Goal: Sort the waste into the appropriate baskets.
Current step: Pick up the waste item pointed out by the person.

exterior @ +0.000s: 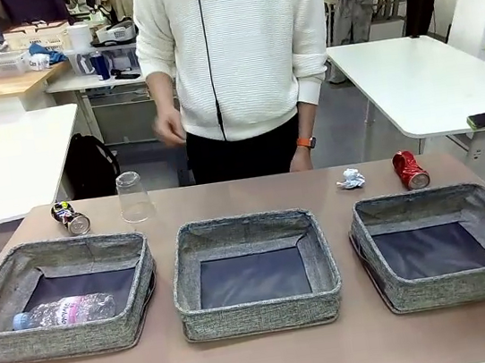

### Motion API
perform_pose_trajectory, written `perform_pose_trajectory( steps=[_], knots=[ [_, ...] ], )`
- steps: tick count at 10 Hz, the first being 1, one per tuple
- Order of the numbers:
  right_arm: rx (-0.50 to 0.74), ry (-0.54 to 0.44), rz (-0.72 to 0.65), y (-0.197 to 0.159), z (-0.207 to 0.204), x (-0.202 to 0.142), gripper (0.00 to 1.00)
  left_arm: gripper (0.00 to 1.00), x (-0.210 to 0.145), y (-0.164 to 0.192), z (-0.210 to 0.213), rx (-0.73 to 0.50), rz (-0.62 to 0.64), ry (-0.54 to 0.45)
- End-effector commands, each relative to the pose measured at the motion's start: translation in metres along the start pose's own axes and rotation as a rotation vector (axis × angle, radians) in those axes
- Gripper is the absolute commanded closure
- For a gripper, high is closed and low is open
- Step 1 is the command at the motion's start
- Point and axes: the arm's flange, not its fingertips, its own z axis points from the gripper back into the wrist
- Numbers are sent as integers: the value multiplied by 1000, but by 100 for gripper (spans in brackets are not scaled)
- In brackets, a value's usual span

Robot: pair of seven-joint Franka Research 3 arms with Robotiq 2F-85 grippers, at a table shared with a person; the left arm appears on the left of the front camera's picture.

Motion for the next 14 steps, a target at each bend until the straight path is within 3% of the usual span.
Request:
perform_pose_trajectory(
  steps=[1,12,13,14],
  knots=[
    [12,-4,-18,6,-2,0,0,0,1,-2,-1,-22,-19,-7],
    [12,-4,-18,6,-2,0,0,0,0,0,0,0,0,0],
    [12,-4,-18,6,-2,0,0,0,10,11,-3,326,23,-61],
    [12,-4,-18,6,-2,0,0,0,19,9,-23,474,2,-77]
  ],
)
